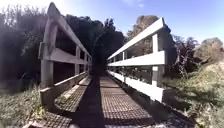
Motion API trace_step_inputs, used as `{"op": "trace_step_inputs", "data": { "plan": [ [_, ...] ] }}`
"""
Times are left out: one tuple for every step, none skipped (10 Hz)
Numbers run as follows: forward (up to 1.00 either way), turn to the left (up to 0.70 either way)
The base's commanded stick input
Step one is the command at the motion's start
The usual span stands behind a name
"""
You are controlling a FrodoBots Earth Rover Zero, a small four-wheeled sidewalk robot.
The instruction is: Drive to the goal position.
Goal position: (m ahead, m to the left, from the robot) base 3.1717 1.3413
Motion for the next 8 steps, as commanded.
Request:
{"op": "trace_step_inputs", "data": {
  "plan": [
    [0.07,0.0],
    [0.07,0.0],
    [0.07,0.0],
    [0.07,0.0],
    [0.07,0.0],
    [0.07,0.0],
    [0.07,0.0],
    [0.07,0.0]
  ]
}}
